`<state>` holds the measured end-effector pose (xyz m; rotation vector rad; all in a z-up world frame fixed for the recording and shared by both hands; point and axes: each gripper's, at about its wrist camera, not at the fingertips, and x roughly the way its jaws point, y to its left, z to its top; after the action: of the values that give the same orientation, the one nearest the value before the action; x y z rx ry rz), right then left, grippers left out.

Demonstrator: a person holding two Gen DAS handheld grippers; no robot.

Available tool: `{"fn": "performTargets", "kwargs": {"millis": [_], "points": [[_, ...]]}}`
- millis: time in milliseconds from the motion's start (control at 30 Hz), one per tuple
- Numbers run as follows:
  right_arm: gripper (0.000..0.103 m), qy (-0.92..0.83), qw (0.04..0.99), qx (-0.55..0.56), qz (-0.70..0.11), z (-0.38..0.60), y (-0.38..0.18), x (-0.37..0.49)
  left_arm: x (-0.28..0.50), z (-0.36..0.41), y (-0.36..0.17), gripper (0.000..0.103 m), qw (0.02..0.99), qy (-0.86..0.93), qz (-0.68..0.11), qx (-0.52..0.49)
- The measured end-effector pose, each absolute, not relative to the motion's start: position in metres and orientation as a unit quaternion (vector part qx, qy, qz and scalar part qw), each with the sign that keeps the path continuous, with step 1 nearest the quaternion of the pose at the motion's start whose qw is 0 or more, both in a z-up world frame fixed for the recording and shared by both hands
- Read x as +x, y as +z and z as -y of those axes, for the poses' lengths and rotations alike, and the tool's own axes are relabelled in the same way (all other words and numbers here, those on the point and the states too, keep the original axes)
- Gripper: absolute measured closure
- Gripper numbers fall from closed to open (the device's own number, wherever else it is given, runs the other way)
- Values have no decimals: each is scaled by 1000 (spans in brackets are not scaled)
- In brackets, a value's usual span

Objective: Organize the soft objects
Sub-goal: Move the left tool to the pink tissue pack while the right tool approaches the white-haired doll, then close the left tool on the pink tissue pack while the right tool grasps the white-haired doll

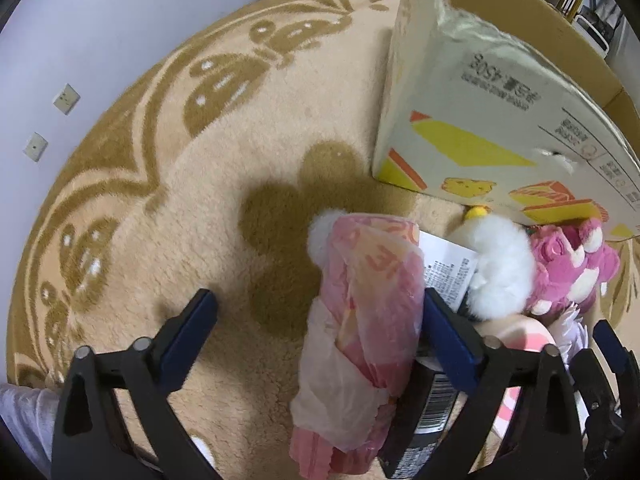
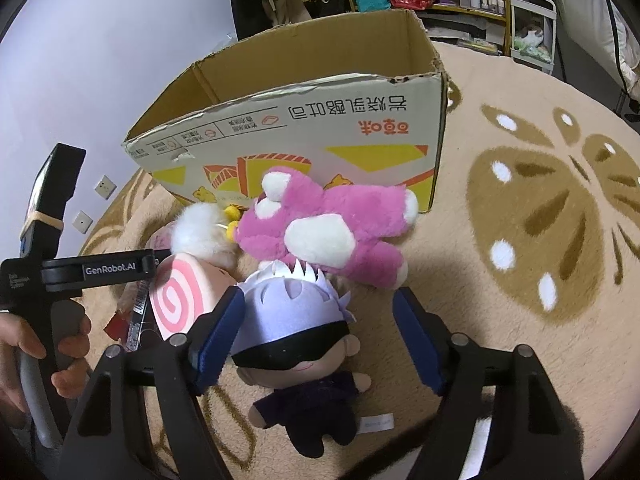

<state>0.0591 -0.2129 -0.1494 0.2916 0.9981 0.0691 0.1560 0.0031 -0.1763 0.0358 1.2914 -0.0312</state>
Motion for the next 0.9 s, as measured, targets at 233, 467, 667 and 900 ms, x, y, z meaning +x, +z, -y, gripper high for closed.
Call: {"fn": "performTargets", "kwargs": {"millis": [233,467,667,900], "points": [[23,49,865,132,-482,202,-150,57,153,-3,-176,40,794,-30,-607,3],[36,70,852,153,-495,197,-162,63,147,5,-172,59,799,-45,-600,20],[40,59,865,133,-480,189,-157,56,141,6,-165,59,808,-50,-587,25],[40,39,882,142,-447,196,-144,48,132,0,-142,59,833,-42,-551,20]]}}
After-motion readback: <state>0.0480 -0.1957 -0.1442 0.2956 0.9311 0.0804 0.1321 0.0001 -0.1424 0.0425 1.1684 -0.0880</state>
